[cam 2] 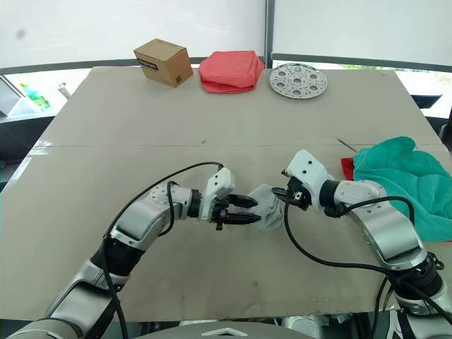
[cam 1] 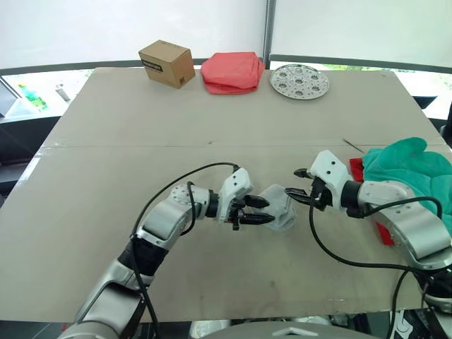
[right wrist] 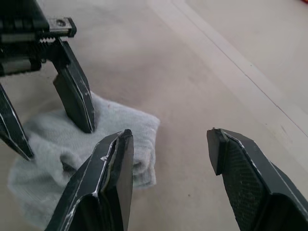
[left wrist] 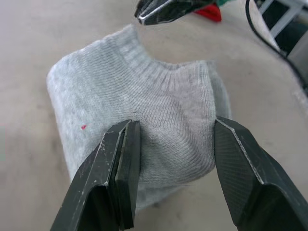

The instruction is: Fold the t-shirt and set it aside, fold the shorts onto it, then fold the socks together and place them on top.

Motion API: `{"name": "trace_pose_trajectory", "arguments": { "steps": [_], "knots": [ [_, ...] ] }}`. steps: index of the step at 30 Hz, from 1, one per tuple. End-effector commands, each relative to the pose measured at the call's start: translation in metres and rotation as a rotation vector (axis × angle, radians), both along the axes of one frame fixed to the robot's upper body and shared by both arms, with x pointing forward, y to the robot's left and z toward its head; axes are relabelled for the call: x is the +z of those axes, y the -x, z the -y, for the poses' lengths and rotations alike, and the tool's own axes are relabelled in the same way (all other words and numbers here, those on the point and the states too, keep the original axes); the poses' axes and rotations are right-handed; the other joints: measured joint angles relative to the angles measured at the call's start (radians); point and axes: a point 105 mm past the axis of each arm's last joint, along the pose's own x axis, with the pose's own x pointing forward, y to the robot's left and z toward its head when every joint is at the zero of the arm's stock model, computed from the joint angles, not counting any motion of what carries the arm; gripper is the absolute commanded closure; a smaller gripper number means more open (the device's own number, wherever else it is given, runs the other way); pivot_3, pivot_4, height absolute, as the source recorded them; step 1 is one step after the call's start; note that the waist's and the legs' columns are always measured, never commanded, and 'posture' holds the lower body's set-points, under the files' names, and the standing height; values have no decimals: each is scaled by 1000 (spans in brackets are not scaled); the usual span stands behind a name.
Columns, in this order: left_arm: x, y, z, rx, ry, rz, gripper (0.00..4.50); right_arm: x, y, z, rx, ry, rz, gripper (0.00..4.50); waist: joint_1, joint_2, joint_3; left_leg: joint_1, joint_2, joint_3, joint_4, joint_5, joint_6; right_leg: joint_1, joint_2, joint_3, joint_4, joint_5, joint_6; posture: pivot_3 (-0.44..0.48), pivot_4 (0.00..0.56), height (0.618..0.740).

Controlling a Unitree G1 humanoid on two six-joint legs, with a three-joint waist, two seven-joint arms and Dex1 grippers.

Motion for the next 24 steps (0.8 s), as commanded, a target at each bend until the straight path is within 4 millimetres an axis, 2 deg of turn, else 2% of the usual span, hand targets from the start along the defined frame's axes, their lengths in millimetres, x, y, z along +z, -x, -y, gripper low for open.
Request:
{"name": "trace_pose_trajectory", "arguments": {
  "steps": [1,3,8,11,12,13,14,15,16,21,24],
  "knots": [
    [-17,6,1,-54,-61,28,1964,8,10,-3,-29,-95,-39,1023,1,0,0,0,0,0,0,0,0,0,0,0,0,0,0,0,150,740],
    [-8,7,1,-60,-5,40,1964,4,11,-5,-49,-120,-72,160,-2,0,0,0,0,0,0,0,0,0,0,0,0,0,0,0,150,740],
    [40,19,-12,-84,206,39,1964,-8,-6,-5,-168,-189,-155,71,-6,0,0,0,1,0,0,0,0,0,0,0,1,0,0,0,150,740],
    [55,29,-25,-109,237,28,1964,-13,-12,-9,-170,-209,-199,71,-7,0,0,0,1,0,0,0,0,-1,0,0,1,1,2,0,150,740],
    [57,31,-30,-107,218,42,1474,-15,-14,-11,-157,-208,-216,0,-7,0,0,0,1,0,0,0,0,-1,0,0,1,1,2,0,150,740],
    [59,30,-37,-81,200,73,1474,-19,-13,-15,-131,-190,-238,0,-7,1,1,0,1,0,0,0,0,-1,1,0,1,1,2,0,150,740],
    [61,30,-47,-37,182,92,797,-26,-14,-17,-108,-150,-254,0,-7,1,1,0,1,0,0,0,0,-1,1,0,1,1,2,0,150,740],
    [61,30,-57,8,164,105,590,-35,-14,-19,-84,-90,-258,0,-13,1,1,0,0,0,0,0,0,-1,1,0,0,1,2,0,150,740],
    [60,31,-66,48,148,108,61,-43,-12,-19,-57,-38,-260,0,-13,1,1,1,0,1,-1,0,0,-1,1,2,1,1,2,0,150,740],
    [55,36,-92,187,127,106,61,-68,16,-19,141,158,-264,0,-7,2,0,1,1,1,-2,0,0,-1,1,2,0,0,0,0,150,740],
    [51,37,-97,220,117,109,61,-71,23,-18,179,156,-255,0,0,-2,-2,1,1,0,-2,0,0,-1,0,0,-1,-1,0,0,150,740]
  ]
}}
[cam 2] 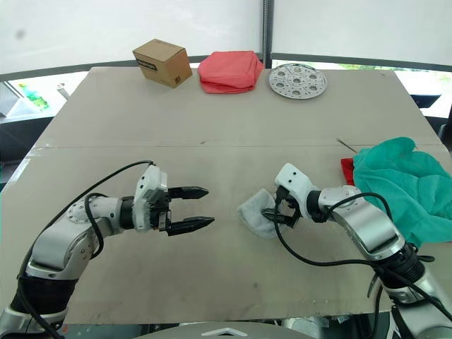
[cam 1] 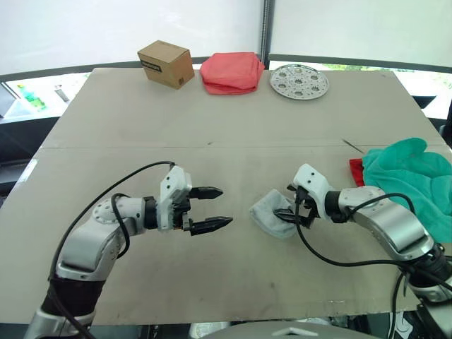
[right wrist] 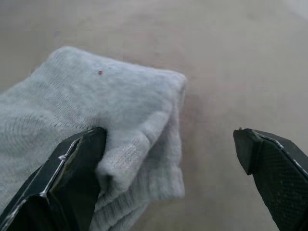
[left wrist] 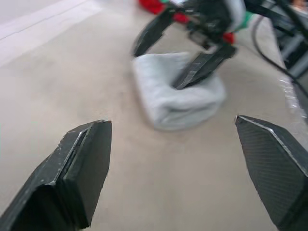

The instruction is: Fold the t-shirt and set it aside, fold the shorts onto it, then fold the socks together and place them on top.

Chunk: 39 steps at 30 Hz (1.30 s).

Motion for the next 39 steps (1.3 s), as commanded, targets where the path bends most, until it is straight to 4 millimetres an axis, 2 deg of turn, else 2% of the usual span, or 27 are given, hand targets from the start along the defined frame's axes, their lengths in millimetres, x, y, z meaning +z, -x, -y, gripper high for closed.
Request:
{"name": "trace_pose_trajectory", "arguments": {
  "steps": [1,5,8,9,12,13,15,16,19,22,25,26,28,31,33,35,39],
  "knots": [
    [11,5,2,-7,7,59,61,-21,19,-1,66,20,-73,0,0,-3,-2,0,0,0,0,0,0,0,0,0,0,-1,1,0,150,740],
    [7,14,7,-40,-1,51,61,-27,27,8,120,55,-80,0,-2,-3,-2,0,0,0,0,0,0,1,-1,0,0,-1,1,0,150,740],
    [7,14,7,-65,-11,59,0,-37,33,16,150,95,-132,1296,-1,-3,-2,0,0,0,0,0,0,1,-1,0,0,-1,0,0,150,740],
    [7,14,8,-69,-9,59,0,-40,34,19,144,99,-142,1412,-1,-3,-2,0,0,0,0,0,0,1,-1,0,0,-1,0,0,150,740],
    [4,17,17,-99,-14,72,0,-48,41,34,151,134,-166,2983,2,-3,-3,1,0,0,1,0,0,2,-1,0,0,-1,0,0,150,740],
    [3,16,20,-105,-6,73,0,-50,42,38,140,139,-170,3272,6,-3,-3,1,-1,0,1,0,0,2,-2,0,0,-1,0,0,150,740],
    [1,17,26,-127,5,71,0,-50,41,46,99,129,-165,4359,11,-4,-4,1,-1,0,1,-1,2,3,-3,0,-1,-1,1,0,150,740],
    [2,16,28,-142,13,69,0,-44,39,46,78,98,-156,4483,16,-5,-4,1,-1,0,1,-1,2,3,-3,-1,-1,-1,1,0,150,740],
    [4,14,37,-187,45,70,0,-20,38,49,0,-29,-129,4483,35,-4,-4,0,-2,0,2,-2,2,3,-5,-3,-1,-1,1,0,150,740],
    [6,13,50,-242,73,80,0,10,37,65,-146,-183,-95,4483,45,-3,-3,-1,-2,-1,3,-2,3,3,-6,-4,-1,-1,1,0,150,740],
    [9,13,62,-269,103,89,0,31,41,80,-243,-282,-77,4483,40,-1,-1,-1,-2,0,3,-2,3,3,-5,-3,0,-1,1,0,150,740],
    [12,13,66,-285,121,93,0,42,41,89,-302,-329,-50,4483,37,0,-1,-1,-2,0,3,-2,3,3,-4,-2,0,-1,1,0,150,740],
    [18,13,78,-322,170,97,0,66,43,121,-477,-427,32,4483,37,0,0,-1,-1,-1,3,-2,3,4,-2,-2,0,-1,1,0,150,740],
    [28,12,91,-356,223,115,0,90,52,166,-684,-464,120,4483,36,2,1,-1,-2,-1,3,-2,3,4,-2,-2,0,0,2,0,150,740],
    [32,10,97,-367,242,125,0,100,55,195,-796,-434,147,4483,33,2,1,0,-2,-1,3,-2,3,5,-2,-1,0,-1,1,0,150,740],
    [33,8,100,-374,250,129,0,107,54,213,-861,-369,145,4483,23,2,1,1,-2,1,3,-2,3,5,-2,0,0,-1,1,0,150,740],
    [32,8,103,-384,252,133,0,107,36,243,-969,-241,103,4483,1,2,1,4,-2,3,3,-2,4,5,0,4,1,-1,1,0,150,740]
  ]
}}
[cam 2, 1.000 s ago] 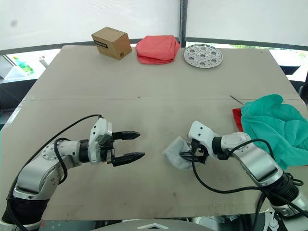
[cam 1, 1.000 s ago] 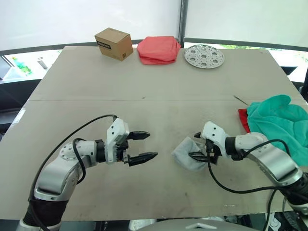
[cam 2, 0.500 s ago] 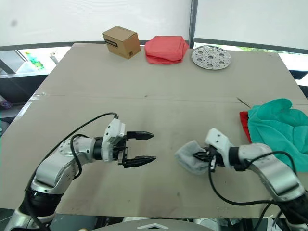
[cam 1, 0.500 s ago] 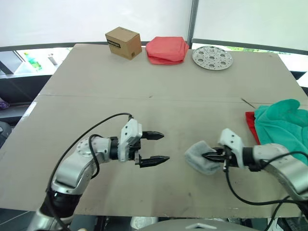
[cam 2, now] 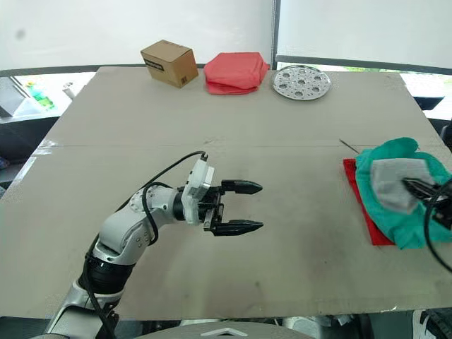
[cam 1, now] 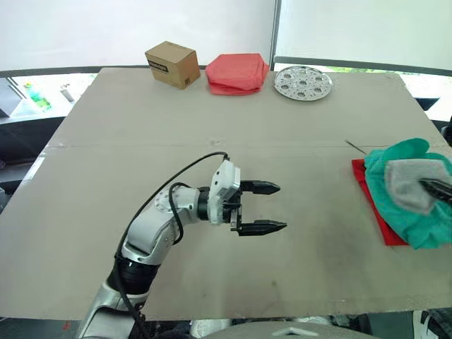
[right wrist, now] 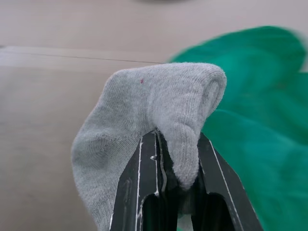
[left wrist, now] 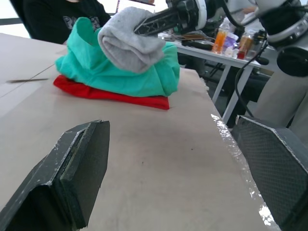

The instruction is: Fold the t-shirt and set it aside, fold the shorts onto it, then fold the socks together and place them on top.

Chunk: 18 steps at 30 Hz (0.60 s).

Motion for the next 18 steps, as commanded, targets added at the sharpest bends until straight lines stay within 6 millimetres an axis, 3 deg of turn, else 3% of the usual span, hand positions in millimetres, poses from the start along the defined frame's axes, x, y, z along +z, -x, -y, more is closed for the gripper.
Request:
{"name": "trace_pose_trajectory", "arguments": {
  "steps": [1,7,10,12,15,18],
  "knots": [
    [6,2,4,-24,19,29,0,5,-14,24,-89,52,-36,4483,-9,0,0,0,0,0,0,0,0,0,0,1,0,0,0,0,150,740],
    [7,0,4,9,16,48,0,-17,-46,48,-133,90,-157,4483,-11,-1,0,0,0,0,-1,0,0,-1,2,6,0,0,0,0,150,740],
    [5,0,3,29,7,59,0,-45,-58,76,-238,224,-238,4483,-9,-1,1,0,0,1,0,0,0,-1,2,7,-1,0,0,0,150,740],
    [5,0,3,40,4,62,0,-50,-60,92,-296,297,-251,4483,-5,0,1,-1,-1,1,0,0,0,-1,1,7,-1,0,1,0,150,740],
    [5,1,2,47,4,61,0,-42,-56,101,-316,336,-217,4483,-1,0,0,-2,-1,1,0,0,0,-1,1,7,-1,2,4,0,150,740],
    [3,0,-1,55,-3,57,0,-10,-52,89,-292,205,-60,4483,2,0,0,-2,-1,1,0,0,0,-1,1,7,-2,3,4,0,150,740]
  ]
}}
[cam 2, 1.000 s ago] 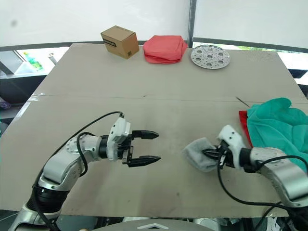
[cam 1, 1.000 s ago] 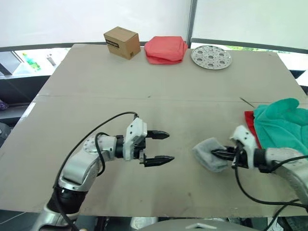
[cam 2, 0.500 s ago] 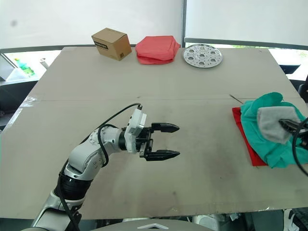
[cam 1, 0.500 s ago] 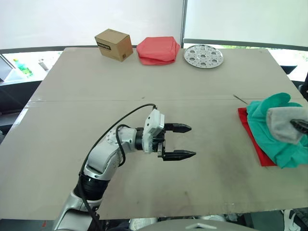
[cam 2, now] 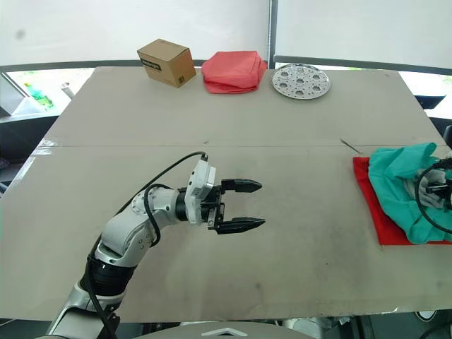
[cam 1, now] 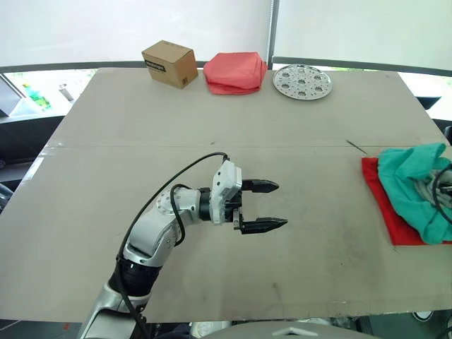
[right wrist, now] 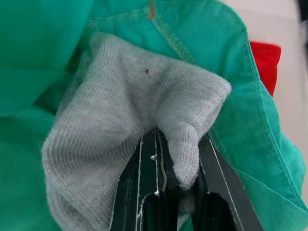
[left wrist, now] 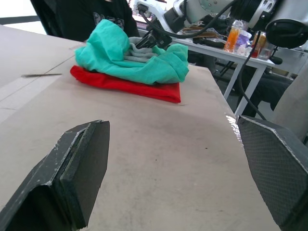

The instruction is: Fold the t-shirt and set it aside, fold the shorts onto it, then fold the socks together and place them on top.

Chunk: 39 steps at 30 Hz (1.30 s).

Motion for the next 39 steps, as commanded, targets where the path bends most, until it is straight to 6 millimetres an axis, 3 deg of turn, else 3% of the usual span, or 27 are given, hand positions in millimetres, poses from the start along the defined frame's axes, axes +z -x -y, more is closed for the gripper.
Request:
{"name": "trace_pose_trajectory", "arguments": {
  "steps": [1,4,7,13,16,18,20,25,26,27,29,32,35,37,39],
  "knots": [
    [7,4,-1,-9,8,43,0,53,4,-5,23,-39,223,4483,0,0,0,0,0,0,0,0,0,0,0,0,0,0,0,0,150,740],
    [6,0,0,-9,10,39,0,78,13,-15,25,-172,379,4483,-2,0,0,1,0,1,0,0,0,0,1,-2,0,0,1,0,150,740],
    [5,-1,3,-23,16,34,0,83,22,-18,2,-244,431,4483,-3,0,0,1,1,0,0,0,0,0,1,-3,1,1,1,0,150,740],
    [4,-1,4,-50,12,33,0,51,21,-39,36,-295,285,4483,-10,0,0,1,0,0,0,0,0,0,1,0,1,0,0,0,150,740],
    [3,-3,5,-60,9,34,0,16,13,-28,-14,-241,162,4483,-12,0,0,2,0,1,0,0,0,0,1,2,1,0,0,0,150,740],
    [2,-3,6,-65,3,37,0,-1,13,-17,-34,-187,96,3643,-12,-1,0,2,0,1,1,0,0,1,2,2,1,-1,-1,0,150,740],
    [2,-3,4,-68,1,37,0,0,12,-14,-22,-186,93,2705,-9,2,-1,2,0,1,1,0,0,0,2,2,1,-1,-2,0,150,740],
    [1,-3,0,-61,0,33,0,30,27,-12,39,-84,148,400,-9,3,-1,1,0,1,0,0,0,0,4,3,1,1,2,0,150,740],
    [1,-3,-1,-55,0,31,0,38,33,-10,47,-44,166,106,-6,3,-1,1,1,0,0,0,0,0,4,3,0,1,2,0,150,740],
    [1,-4,-3,-45,-1,29,0,56,41,-15,93,-5,246,106,-6,3,-1,1,1,0,0,0,0,0,4,3,0,1,2,0,150,740],
    [2,-5,-11,3,9,15,0,83,60,-31,190,70,371,106,0,4,-1,0,1,-1,-1,0,0,-1,4,3,-1,1,2,0,150,740],
    [6,-9,-21,76,47,-16,0,91,69,-62,315,117,448,106,-7,2,-1,2,2,-1,-1,0,0,-1,6,4,-1,1,2,0,150,740],
    [13,-21,-35,242,111,-51,0,92,53,-132,493,23,623,106,-22,-7,-2,3,3,-1,0,0,0,-1,8,6,0,0,0,0,150,740],
    [18,-26,-45,347,162,-91,0,83,37,-171,559,-68,683,106,-34,-6,0,3,3,-3,0,0,0,2,8,9,0,-1,-1,0,150,740],
    [22,-29,-52,417,194,-118,0,75,28,-196,597,-134,704,106,-38,-5,0,7,2,-4,0,0,0,0,8,14,1,-1,-1,0,150,740]
  ]
}}
